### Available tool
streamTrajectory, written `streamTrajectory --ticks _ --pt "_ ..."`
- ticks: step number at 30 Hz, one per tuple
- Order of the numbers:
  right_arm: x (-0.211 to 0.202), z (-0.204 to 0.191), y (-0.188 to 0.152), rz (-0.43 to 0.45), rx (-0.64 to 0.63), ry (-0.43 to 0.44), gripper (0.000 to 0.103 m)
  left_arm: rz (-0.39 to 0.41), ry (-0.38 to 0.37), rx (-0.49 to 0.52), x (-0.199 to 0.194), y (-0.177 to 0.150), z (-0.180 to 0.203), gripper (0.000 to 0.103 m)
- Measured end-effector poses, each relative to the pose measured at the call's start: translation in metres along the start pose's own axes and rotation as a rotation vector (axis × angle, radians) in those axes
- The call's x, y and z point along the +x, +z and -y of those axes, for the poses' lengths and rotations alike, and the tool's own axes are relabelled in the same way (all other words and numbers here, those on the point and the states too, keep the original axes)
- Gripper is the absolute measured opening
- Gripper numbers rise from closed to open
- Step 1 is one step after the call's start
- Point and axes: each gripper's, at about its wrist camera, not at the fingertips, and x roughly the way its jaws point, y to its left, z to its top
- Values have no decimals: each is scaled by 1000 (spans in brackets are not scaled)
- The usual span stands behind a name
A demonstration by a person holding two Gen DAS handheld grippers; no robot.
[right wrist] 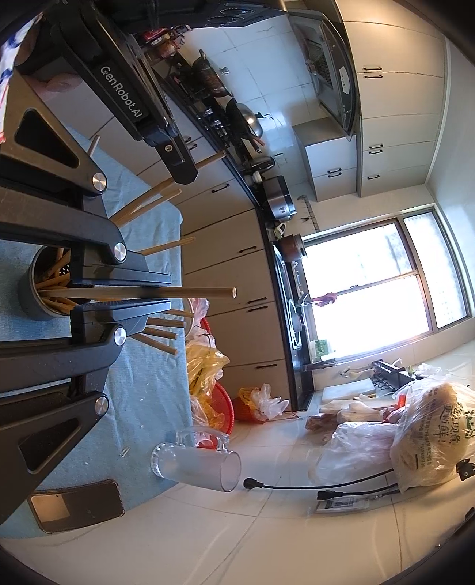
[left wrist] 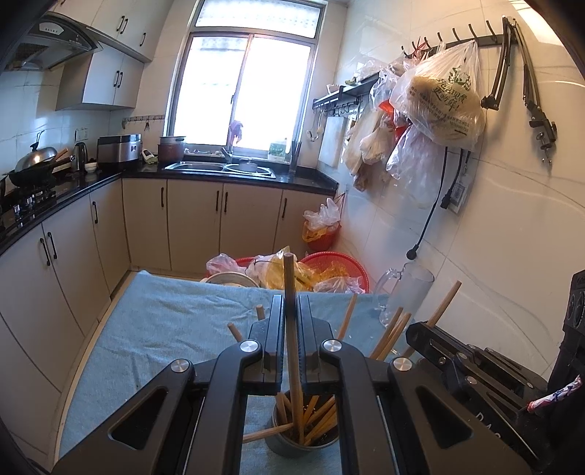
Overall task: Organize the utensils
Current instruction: 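Push both held chopsticks down into the holder cup among the others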
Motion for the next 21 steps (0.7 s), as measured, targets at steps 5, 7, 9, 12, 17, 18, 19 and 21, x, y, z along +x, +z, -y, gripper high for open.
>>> streamTrajectory --ticks 5,7,9,12,17,18,19,21 --pt "5 1 -7 -22 1 1 7 -17 6 5 6 -6 -2 6" --pt "8 2 -9 -29 1 0 7 -23 10 11 8 -8 -2 6" --pt "10 3 -10 -36 1 -1 7 -29 11 10 10 -10 -2 6" --pt "13 5 -13 -49 5 -3 7 -42 10 7 12 -14 -3 6" --pt "19 7 -19 -72 8 -4 7 -65 13 9 17 -21 -4 6" --pt "20 8 -20 -75 9 -4 7 -70 13 9 18 -23 -4 6" --pt "21 8 -22 -79 10 -5 7 -73 13 9 19 -24 -4 6" --pt "23 9 -23 -85 12 -5 7 -78 13 10 21 -26 -3 6"
